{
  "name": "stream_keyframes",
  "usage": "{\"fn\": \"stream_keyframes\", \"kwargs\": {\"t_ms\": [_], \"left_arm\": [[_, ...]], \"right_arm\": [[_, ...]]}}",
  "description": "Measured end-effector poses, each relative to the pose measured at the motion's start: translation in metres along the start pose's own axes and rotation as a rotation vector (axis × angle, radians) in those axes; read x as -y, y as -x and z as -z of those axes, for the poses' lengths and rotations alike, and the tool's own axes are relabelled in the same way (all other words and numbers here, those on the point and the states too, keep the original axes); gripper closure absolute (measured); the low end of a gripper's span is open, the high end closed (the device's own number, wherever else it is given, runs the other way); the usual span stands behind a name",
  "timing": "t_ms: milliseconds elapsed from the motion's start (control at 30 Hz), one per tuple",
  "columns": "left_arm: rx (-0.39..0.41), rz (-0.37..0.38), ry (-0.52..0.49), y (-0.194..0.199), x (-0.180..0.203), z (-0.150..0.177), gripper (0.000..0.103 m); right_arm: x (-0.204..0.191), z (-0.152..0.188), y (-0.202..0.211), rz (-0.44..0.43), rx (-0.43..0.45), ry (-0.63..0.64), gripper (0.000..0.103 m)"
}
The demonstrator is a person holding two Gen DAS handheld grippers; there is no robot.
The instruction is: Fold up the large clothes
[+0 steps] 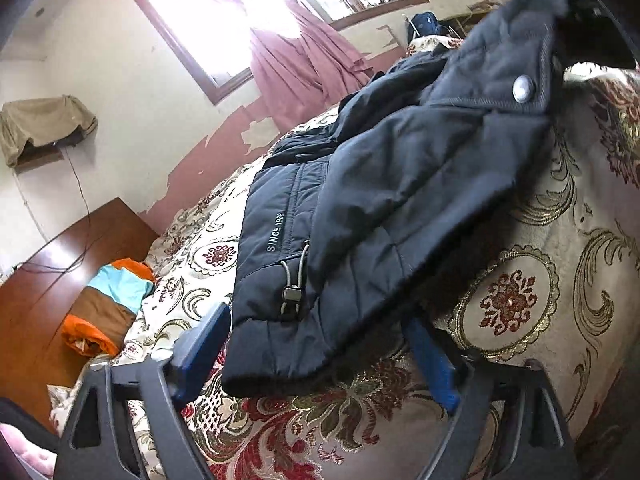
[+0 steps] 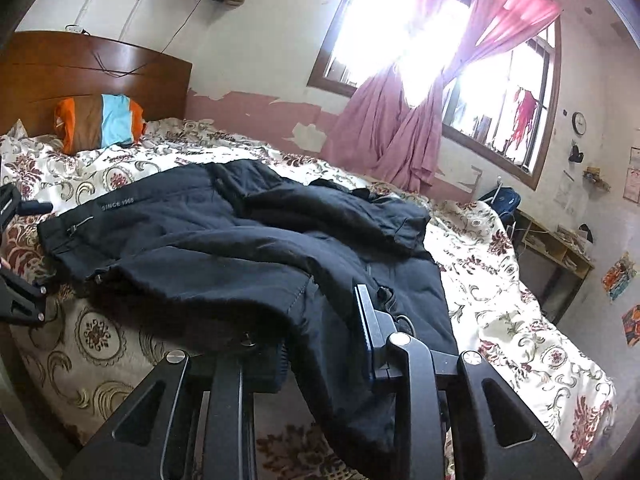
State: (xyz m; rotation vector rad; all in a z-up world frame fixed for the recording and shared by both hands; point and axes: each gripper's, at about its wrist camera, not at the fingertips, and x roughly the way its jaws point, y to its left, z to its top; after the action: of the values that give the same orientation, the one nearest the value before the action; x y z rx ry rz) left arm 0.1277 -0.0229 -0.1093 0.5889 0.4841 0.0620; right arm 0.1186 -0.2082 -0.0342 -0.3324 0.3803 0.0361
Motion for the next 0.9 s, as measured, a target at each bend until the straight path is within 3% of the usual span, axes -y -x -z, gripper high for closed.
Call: {"fn": "stream_keyframes", "kwargs": {"t_ms": [33,67,133,300,333,400,500,667,900], "left_arm": [[-0.008,-0.001,-0.005,-0.002,0.0,-0.001,0.045],[-0.016,0.002,-0.007,-0.005,-0.001,-0.002,0.054],[-0.02,0.018,-0.005,-0.007,-0.003,-0.003,0.063],[-0.003,-0.071,-0.064,-0.012,-0.004,-0.011,0.073],[-0.017,-0.07,-0.05,-0.014,-0.006,-0.013,0.081],[-0.035,-0.039,0.018,-0.016,-0.017,-0.018,0.088],[0.008,-0.037,0.088,-0.005,-0.028,-0.027,0.097],[0.086,-0.022,0.156,0.031,-0.041,-0.037,0.097],[0.133,0.01,0.215,0.094,-0.058,-0.039,0.097]], "right_arm": [[0.002,-0.001,-0.002,0.002,0.001,0.002,0.079],[0.002,0.0,-0.003,0.005,0.0,0.005,0.079],[0.0,0.004,-0.003,0.011,-0.009,0.007,0.079],[0.001,0.009,-0.007,0.024,-0.093,-0.009,0.079],[0.002,0.011,-0.01,0.013,-0.108,-0.029,0.079],[0.003,0.013,-0.013,-0.005,-0.119,-0.058,0.084],[0.0,0.012,-0.009,0.004,-0.099,-0.051,0.091],[0.014,0.014,0.009,-0.009,-0.053,-0.118,0.096],[0.019,0.014,0.065,0.012,0.041,-0.09,0.097]]}}
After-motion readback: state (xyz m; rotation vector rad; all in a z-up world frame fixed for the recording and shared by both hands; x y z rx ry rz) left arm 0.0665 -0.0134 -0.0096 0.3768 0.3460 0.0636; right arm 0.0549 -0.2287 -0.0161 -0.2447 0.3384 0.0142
